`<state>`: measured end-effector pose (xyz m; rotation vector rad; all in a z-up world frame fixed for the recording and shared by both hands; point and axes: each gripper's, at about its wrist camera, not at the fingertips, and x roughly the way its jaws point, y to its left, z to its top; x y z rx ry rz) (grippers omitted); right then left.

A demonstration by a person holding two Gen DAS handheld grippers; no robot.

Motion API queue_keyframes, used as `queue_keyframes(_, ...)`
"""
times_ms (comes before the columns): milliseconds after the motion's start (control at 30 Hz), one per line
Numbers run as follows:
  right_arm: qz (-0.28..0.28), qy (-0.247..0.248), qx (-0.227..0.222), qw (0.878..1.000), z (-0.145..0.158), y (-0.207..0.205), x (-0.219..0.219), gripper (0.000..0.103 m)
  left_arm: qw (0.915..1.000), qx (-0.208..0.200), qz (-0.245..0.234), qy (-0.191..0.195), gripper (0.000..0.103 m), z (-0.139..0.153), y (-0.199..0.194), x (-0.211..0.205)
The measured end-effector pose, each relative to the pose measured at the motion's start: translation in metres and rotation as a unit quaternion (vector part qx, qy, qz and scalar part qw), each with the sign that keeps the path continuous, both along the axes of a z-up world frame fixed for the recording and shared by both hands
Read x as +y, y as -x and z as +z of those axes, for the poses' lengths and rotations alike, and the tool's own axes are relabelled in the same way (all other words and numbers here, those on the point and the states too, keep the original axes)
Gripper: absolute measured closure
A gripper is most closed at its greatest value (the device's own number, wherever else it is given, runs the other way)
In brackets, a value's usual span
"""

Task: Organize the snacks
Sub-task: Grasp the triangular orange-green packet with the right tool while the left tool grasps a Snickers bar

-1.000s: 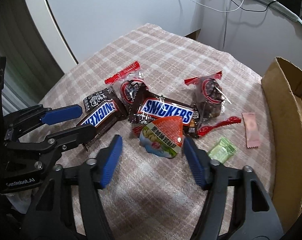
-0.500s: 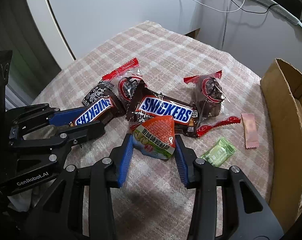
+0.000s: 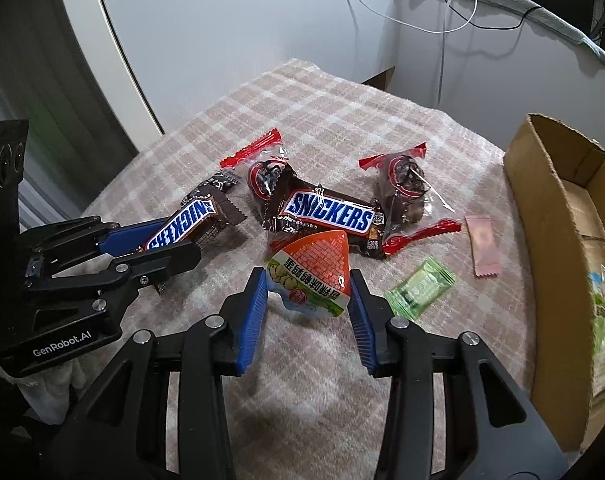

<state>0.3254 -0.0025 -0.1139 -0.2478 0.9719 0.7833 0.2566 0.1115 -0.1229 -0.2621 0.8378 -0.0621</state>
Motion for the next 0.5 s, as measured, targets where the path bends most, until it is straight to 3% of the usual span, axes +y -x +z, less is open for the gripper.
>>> queue_keyframes(500,-0.035,-0.029,-0.028,0.999,0.037,0.010,-0.054,0.061,0.9995,-0.026,-0.011,0.017,0.075,0.025,0.005,-0.018)
